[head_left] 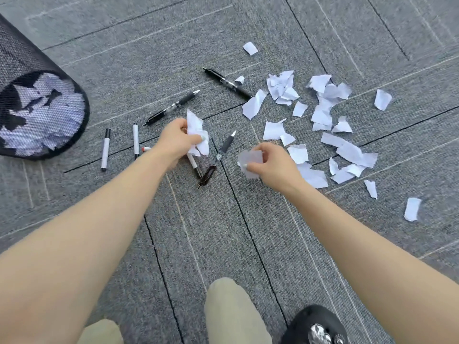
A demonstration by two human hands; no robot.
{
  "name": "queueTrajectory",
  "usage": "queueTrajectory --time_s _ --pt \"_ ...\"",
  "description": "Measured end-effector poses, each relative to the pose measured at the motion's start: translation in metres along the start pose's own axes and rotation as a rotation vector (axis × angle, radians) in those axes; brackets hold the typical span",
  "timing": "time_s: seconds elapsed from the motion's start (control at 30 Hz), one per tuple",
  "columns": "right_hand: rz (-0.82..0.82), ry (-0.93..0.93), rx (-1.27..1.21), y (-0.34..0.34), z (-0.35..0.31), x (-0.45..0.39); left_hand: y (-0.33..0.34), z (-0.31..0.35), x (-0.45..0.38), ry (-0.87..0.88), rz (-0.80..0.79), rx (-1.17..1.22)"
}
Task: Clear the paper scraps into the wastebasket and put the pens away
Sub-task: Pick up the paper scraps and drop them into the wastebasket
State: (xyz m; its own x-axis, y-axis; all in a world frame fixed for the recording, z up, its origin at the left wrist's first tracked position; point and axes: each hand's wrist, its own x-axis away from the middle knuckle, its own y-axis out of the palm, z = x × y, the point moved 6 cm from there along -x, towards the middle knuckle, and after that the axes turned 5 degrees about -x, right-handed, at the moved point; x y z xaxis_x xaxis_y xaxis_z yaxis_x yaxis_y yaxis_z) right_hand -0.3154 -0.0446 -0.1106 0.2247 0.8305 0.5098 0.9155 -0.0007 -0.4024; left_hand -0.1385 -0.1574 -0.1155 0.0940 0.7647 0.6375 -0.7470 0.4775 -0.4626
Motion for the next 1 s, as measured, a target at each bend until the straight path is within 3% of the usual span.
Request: queueTrajectory --time_s 0.2,0.43,0.53,0.63,0.87,1.0 --pt "0.068 -0.059 0.407 0.02 0.002 0.0 0.012 0.004 0.013 0.158 -0.119 -0.477" --pt "0.142 -0.18 0.423 0.022 0.006 0.003 0.025 0.005 0.026 0.266 0.057 -0.6" --pt "0.116 -0.177 0.341 0.024 0.009 0.006 0.028 0.009 0.031 0.269 0.101 -0.668" --pt "0.082 -0.065 0.081 0.013 0.011 0.003 0.031 0.017 0.034 0.295 0.095 -0.749" --pt "0.357 0.125 -0.341 -0.051 -0.013 -0.061 0.028 0.019 0.023 0.262 0.083 -0.818" --pt "0.312 0.176 -0.298 -0.039 -0.029 -0.101 0.028 0.02 0.023 0.236 0.109 -0.852"
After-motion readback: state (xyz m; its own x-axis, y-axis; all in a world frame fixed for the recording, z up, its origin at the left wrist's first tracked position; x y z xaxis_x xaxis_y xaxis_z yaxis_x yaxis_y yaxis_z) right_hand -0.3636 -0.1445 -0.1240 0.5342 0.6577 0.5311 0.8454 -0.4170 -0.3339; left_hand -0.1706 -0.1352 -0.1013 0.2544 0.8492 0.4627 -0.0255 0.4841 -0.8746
